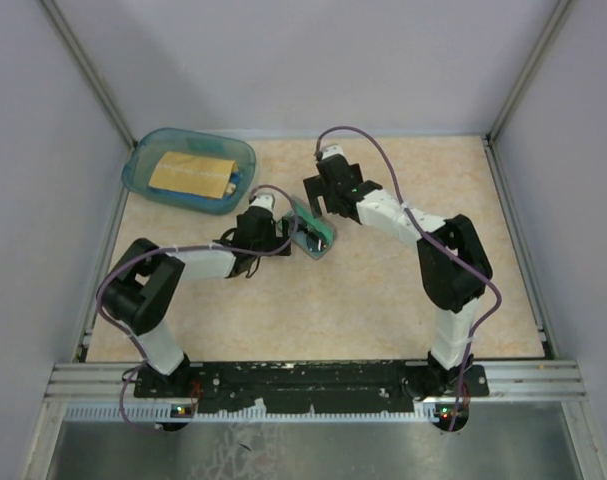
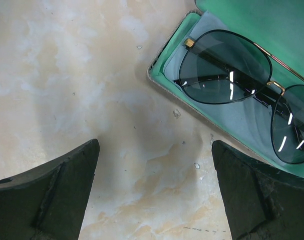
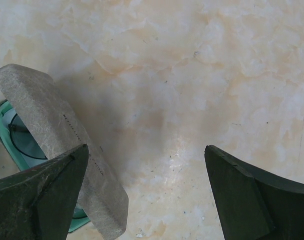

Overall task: Organize the sunglasses
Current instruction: Close the sunglasses case at the center of the board.

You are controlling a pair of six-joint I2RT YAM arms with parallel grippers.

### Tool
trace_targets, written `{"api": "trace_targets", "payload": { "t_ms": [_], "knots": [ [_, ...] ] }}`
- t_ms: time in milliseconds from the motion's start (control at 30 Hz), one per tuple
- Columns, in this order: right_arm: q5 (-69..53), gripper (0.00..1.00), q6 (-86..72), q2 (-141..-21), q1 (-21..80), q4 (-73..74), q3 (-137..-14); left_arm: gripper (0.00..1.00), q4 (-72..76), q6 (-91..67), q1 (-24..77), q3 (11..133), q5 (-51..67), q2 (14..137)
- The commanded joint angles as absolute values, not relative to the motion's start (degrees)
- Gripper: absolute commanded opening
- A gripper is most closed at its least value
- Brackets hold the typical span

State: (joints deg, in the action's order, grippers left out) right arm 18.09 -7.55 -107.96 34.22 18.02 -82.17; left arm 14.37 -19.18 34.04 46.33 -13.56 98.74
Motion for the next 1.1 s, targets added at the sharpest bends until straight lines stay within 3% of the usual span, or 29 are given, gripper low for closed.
{"api": "trace_targets", "payload": {
  "t_ms": [0,1067],
  "knots": [
    [18.24,0.99,-7.2,-106.58,34.63,15.58,-82.6,1.0,13.82,-18.81,35.19,46.77,-15.72,100.79],
    [17.41,0.99,-7.74,-106.88,38.0,16.17,-80.59,1.0,17.66,-20.06,36.47,46.89,-15.73,103.05]
  ]
}}
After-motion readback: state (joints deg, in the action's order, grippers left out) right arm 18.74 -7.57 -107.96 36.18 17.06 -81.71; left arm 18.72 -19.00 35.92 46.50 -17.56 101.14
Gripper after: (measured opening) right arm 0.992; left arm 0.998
